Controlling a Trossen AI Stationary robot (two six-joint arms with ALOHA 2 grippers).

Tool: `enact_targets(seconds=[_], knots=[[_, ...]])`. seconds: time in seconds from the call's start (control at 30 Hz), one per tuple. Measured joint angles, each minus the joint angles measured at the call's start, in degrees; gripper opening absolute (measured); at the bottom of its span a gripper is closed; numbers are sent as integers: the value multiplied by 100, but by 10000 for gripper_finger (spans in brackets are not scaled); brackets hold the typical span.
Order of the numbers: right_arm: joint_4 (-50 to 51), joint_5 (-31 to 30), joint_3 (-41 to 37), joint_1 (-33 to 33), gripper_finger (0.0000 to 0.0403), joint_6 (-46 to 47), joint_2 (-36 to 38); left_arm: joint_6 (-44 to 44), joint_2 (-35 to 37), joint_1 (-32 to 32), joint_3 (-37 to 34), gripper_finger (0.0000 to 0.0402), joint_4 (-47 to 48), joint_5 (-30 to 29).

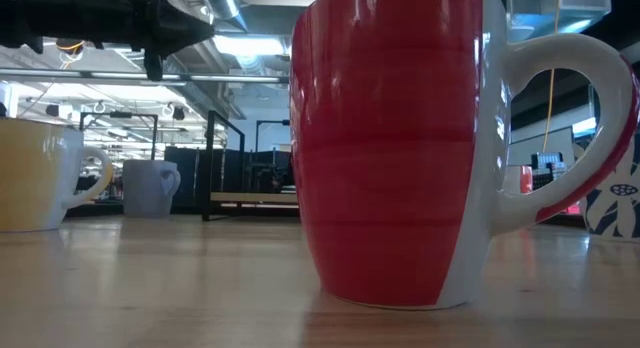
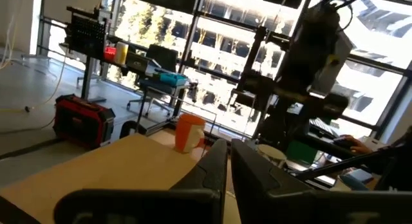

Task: Place coffee mugs
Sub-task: Put the top blue patterned mug on the shelf

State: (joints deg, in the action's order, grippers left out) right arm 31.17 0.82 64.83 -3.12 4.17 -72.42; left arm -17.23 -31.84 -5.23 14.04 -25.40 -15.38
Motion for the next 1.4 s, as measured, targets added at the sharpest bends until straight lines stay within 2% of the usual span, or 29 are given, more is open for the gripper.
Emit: enact_targets(seconds=[0.17, 0.27, 0.43, 0.57, 0.73, 1.1, 1.23, 1.4], knots=[[-353, -519, -488, 394, 209, 72, 952, -121, -453, 14, 8, 16, -212, 237], [-690, -605, -959, 568, 202, 189, 1414, -50, -815, 15, 335, 16, -239, 293], [-1605, -628, -1881, 669, 198, 474, 1999, 463, -1592, 15, 1383, 16, -214, 313], [-1911, -586, -2361, 655, 198, 508, 2188, 760, -2092, 15, 2275, 16, 105, 349], [-1955, -580, -2482, 647, 198, 435, 2208, 841, -2529, 17, 2931, 16, 830, 505], [-2061, -580, -2446, 647, 198, 305, 2169, 641, -2783, 17, 2754, 16, 1024, 660], [-1931, -579, -2439, 647, 198, 305, 1812, 537, -2825, 17, 2534, 16, 1049, 1058], [-2015, -632, -2439, 647, 198, 369, 858, 528, -2865, 69, 2347, 16, 1095, 1408]])
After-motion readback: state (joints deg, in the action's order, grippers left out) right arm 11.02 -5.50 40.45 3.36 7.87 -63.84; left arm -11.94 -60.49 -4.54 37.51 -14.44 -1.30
